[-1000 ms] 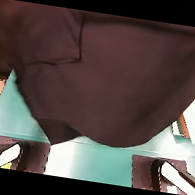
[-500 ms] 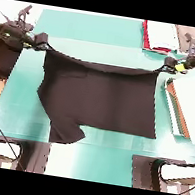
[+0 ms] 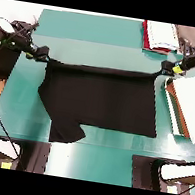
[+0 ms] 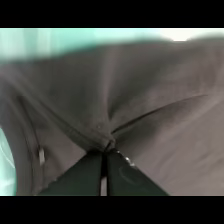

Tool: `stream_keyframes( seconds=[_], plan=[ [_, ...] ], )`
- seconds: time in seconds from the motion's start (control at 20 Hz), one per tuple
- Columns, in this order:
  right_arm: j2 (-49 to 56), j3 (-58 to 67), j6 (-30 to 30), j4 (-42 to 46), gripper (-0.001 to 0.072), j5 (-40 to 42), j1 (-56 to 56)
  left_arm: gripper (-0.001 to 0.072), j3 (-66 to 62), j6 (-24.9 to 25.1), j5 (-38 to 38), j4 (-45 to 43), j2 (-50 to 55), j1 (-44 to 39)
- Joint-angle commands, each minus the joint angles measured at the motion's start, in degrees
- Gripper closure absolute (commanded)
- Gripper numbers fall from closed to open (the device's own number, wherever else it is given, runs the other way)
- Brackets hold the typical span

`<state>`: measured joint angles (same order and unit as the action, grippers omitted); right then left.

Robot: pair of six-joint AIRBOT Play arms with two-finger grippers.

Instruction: Fold the shirts.

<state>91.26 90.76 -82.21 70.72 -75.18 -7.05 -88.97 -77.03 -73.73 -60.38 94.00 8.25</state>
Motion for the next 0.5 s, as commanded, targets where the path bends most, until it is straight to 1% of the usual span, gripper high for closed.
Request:
stream_keyframes(
  seconds=[0.0,0.2,0.25,0.3,0.35,0.45],
  plan=[
    [-2.5,-8.4,0.2,1.8,0.0698,1.8,0.0,0.0681,6.4,0.6,0.3,-1.1,0.2,-0.3],
    [-3.2,-13.7,0.2,-1.2,0.0694,5.4,0.0,0.0678,10.4,0.5,0.3,-1.2,0.2,-0.3],
    [-3.2,-13.7,0.2,-2.4,0.0596,5.8,0.0,0.0584,10.3,-0.1,-0.1,-1.2,-0.1,-0.3],
    [-3.2,-12.9,0.2,-3.3,0.0367,5.6,-0.1,0.0239,10.1,-0.8,-0.6,-1.3,-0.6,-0.3],
    [-3.4,-11.6,0.2,-3.9,0.0325,4.5,-0.1,0.0169,9.7,-1.3,-1.9,-2.0,-1.3,-0.3],
    [-5.6,-10.0,0.3,-3.7,0.0325,1.7,0.0,0.0169,10.3,-2.4,-4.4,-4.6,-5.3,-0.3]
  ],
)
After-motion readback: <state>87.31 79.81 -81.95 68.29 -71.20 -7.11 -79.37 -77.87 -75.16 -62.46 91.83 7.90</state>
